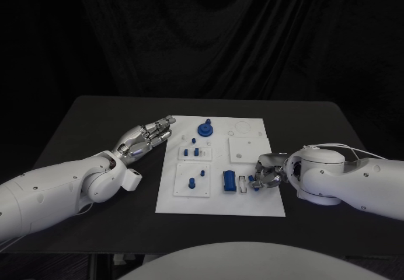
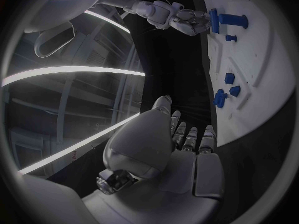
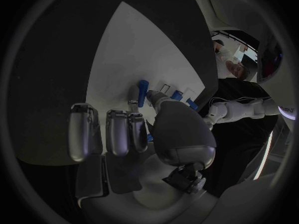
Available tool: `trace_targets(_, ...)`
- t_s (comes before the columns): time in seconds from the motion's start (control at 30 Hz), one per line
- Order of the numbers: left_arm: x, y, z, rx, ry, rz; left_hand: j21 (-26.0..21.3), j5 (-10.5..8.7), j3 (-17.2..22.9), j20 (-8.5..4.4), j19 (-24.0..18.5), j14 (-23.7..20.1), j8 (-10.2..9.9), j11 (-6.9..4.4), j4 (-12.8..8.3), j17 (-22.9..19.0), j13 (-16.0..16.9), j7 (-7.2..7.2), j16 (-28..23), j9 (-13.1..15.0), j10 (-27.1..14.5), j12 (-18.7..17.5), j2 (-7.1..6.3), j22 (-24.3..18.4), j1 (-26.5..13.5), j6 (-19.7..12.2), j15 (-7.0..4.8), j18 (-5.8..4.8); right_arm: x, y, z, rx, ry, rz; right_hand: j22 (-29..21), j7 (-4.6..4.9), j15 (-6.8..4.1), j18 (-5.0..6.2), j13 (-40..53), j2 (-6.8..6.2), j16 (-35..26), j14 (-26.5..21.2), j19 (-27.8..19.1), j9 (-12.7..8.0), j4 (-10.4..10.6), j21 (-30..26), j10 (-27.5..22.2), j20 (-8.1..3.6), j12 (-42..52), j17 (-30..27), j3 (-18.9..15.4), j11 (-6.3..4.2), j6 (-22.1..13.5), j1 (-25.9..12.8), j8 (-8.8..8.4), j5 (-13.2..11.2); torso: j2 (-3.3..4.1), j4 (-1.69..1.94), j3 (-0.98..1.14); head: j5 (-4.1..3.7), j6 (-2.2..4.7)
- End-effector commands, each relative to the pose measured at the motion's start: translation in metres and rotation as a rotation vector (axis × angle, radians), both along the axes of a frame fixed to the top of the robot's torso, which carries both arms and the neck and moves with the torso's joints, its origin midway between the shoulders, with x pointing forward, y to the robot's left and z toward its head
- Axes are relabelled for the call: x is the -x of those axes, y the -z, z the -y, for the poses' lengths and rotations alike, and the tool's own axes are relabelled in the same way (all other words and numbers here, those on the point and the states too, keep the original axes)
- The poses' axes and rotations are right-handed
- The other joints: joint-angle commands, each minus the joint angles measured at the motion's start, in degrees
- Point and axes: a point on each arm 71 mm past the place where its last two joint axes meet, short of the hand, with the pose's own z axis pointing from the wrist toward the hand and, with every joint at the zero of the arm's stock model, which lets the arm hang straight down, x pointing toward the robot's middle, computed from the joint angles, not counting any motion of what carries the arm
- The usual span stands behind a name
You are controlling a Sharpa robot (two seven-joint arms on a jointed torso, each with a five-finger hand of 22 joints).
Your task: Assemble the parts on the task board
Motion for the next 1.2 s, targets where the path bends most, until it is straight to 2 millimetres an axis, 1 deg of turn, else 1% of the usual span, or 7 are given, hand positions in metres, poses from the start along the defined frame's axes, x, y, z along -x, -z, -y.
trace_targets(0.03,0.001,0.000,0.002,0.015,0.009,-0.004,0.0,0.28,0.2,0.30,0.1,0.0,0.2,0.32,0.1,-0.1,0.1,0.18,-0.2,0.0,-0.1,0.3,-0.08,-0.1,0.4,0.0,0.33,0.40,0.002,0.006,0.007,0.171,-0.032,0.003,11.8,0.70,0.52,1.07,15.1,-0.28,-0.4,3.8,1.7,-3.0,-1.1,-0.4,5.9,0.55,-0.1,4.1,0.5,0.53,-1.0,0.9,-2.01,1.3,0.03,0.00,0.05,-0.11,0.00)
trace_targets(0.27,0.001,0.000,0.002,0.016,0.010,-0.004,0.0,0.29,0.3,0.33,0.1,0.0,0.2,0.35,0.1,-0.1,0.1,0.22,-0.2,0.0,-0.1,0.3,-0.05,-0.1,0.4,0.1,0.37,0.38,0.001,0.008,0.003,0.221,-0.068,0.021,11.7,0.85,0.66,1.14,15.1,-0.32,-0.5,3.8,1.6,-4.7,-3.7,-0.7,5.9,0.79,-0.1,4.0,2.6,0.67,-0.4,2.1,-3.15,5.8,0.02,0.02,0.01,-0.07,0.00)
trace_targets(0.47,0.001,0.000,0.001,0.016,0.007,-0.001,0.0,0.35,0.4,0.33,0.1,0.0,0.3,0.52,0.0,-0.1,0.1,0.39,-0.2,0.0,0.0,0.4,-0.02,-0.1,0.4,0.1,0.29,0.38,0.002,0.012,0.002,0.231,-0.079,0.016,11.7,0.96,0.72,1.17,15.1,-0.56,-0.5,3.8,1.6,-5.6,-5.6,-0.8,5.9,0.83,-0.1,3.9,5.1,0.74,-0.1,2.4,-3.61,8.1,0.00,0.02,-0.02,-0.03,0.00)
trace_targets(0.63,0.001,0.000,0.001,0.016,0.006,0.000,0.0,0.35,0.4,0.33,0.1,0.0,0.3,0.52,0.0,-0.1,0.1,0.39,-0.2,0.0,0.0,0.4,-0.02,-0.1,0.4,0.1,0.29,0.38,0.003,0.014,0.002,0.198,-0.068,0.018,11.7,1.09,0.73,1.18,15.1,-0.33,-0.4,3.9,1.6,-5.9,-8.9,-0.9,5.9,0.80,-0.1,4.3,9.5,0.78,0.8,3.1,-3.29,15.2,0.04,0.05,0.01,-0.04,0.00)
trace_targets(0.67,0.001,0.000,0.001,0.016,0.005,0.001,0.0,0.43,0.4,0.30,0.1,0.0,0.2,0.70,0.0,-0.1,0.1,0.49,-0.2,0.0,0.0,0.4,-0.02,-0.1,0.5,0.1,0.16,0.41,0.003,0.014,0.002,0.188,-0.063,0.019,11.8,1.13,0.74,1.16,15.1,-0.24,-0.3,3.9,1.7,-5.9,-9.2,-0.8,5.9,0.82,-0.1,4.4,10.1,0.80,0.8,3.0,-3.26,15.8,0.04,0.05,0.01,-0.06,0.00)
trace_targets(0.83,0.001,0.000,0.001,0.016,0.004,0.001,0.0,0.43,0.4,0.30,0.1,0.0,0.2,0.70,0.0,-0.1,0.1,0.49,-0.2,0.0,0.0,0.4,-0.02,-0.1,0.5,0.1,0.16,0.41,0.004,0.014,0.005,0.104,-0.013,-0.005,11.9,1.11,0.75,1.03,15.1,-0.30,0.0,4.0,1.9,-5.9,-10.6,-0.3,5.9,0.84,-0.1,5.0,13.3,0.80,1.4,1.8,-2.84,16.1,0.01,0.06,0.01,0.02,0.00)
trace_targets(1.2,0.001,0.000,-0.001,0.014,-0.003,0.006,0.0,0.49,0.5,0.18,0.1,0.0,0.2,0.89,-0.2,-0.1,0.1,0.60,-0.2,0.0,0.0,0.4,-0.10,-0.1,0.5,0.0,-0.18,0.49,0.010,0.013,0.017,-0.220,0.216,-0.149,12.4,0.86,0.65,0.69,15.1,-0.38,1.1,4.5,2.6,-5.6,-11.3,1.1,5.9,0.77,-0.1,7.2,15.2,0.62,2.2,-0.5,-1.99,16.6,0.00,-0.05,0.05,0.29,0.00)
